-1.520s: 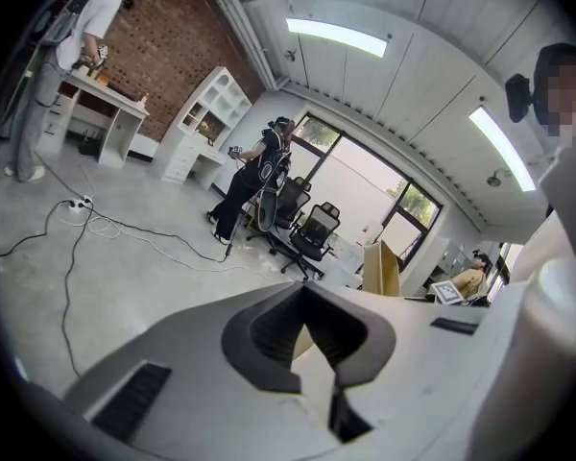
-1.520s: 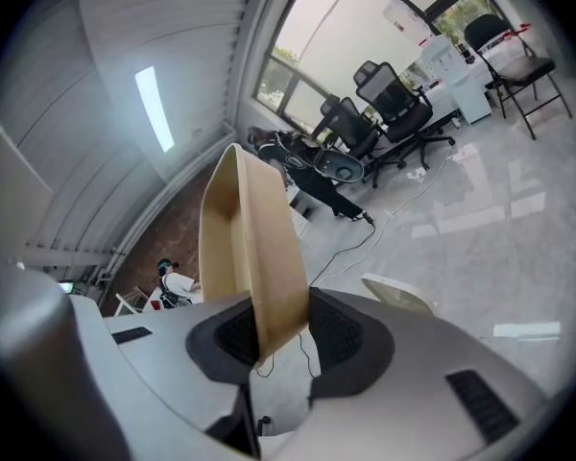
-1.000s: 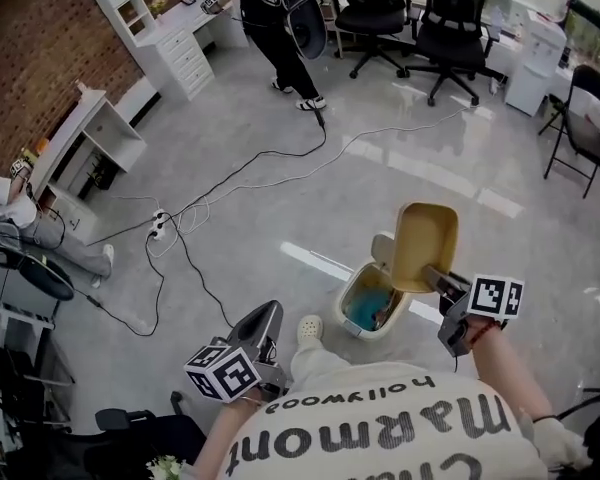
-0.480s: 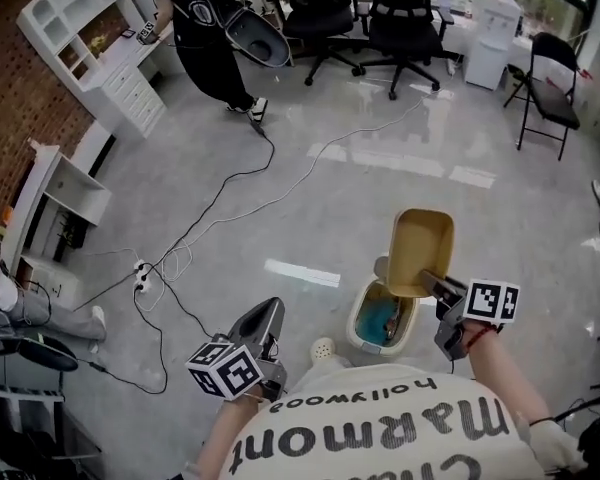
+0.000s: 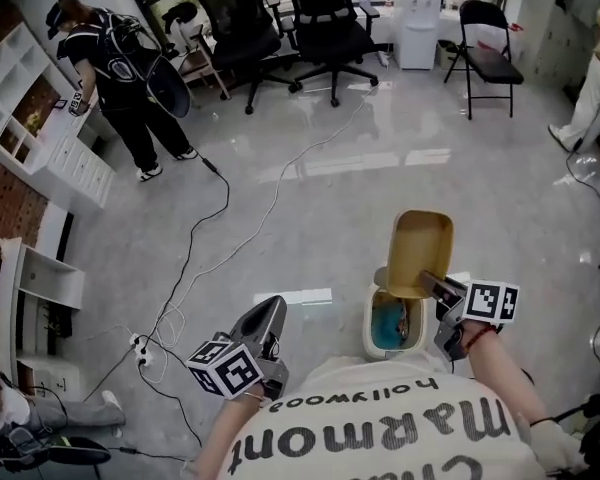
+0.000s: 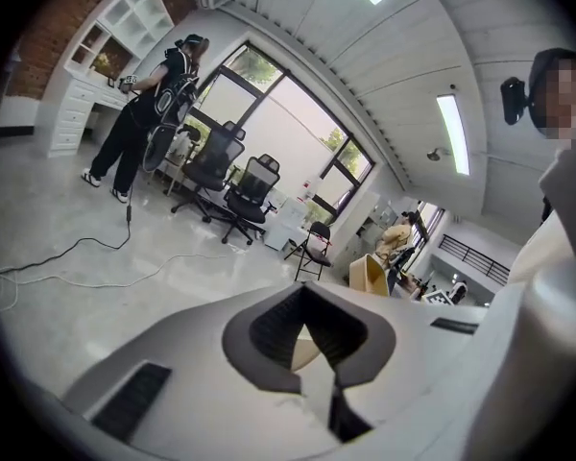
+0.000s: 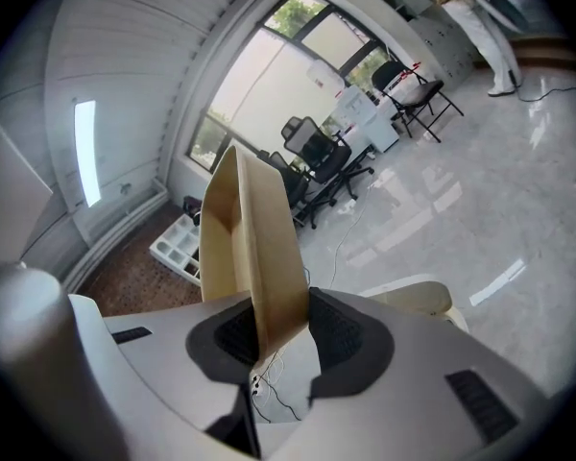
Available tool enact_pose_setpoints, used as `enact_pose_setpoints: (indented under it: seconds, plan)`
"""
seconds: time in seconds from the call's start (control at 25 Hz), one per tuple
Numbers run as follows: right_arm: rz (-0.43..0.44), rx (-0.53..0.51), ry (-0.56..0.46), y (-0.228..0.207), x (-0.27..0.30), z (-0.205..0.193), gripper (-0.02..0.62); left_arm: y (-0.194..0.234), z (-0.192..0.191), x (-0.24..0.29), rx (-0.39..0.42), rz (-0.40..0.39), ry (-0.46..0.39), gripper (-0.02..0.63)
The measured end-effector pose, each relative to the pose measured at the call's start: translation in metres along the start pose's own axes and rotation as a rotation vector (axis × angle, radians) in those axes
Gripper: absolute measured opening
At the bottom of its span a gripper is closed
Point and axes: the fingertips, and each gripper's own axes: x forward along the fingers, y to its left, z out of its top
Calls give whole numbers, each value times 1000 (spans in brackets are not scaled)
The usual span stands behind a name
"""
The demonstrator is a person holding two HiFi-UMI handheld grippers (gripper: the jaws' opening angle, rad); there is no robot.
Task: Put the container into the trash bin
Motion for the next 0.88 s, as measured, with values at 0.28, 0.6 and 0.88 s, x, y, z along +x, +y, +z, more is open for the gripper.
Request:
enact_pose_setpoints:
  seconds: [0.28, 0.6, 0.88]
  plan:
    - [-48, 83, -84, -5, -30, -17, 106, -7, 9, 26, 26, -89, 90, -8]
    - [-124, 206, -126, -29, -50, -54, 104, -50, -5, 35, 167, -282, 4, -6]
    - [-170, 303, -81, -71, -56, -103, 105, -54, -68, 60, 197, -309, 149, -9]
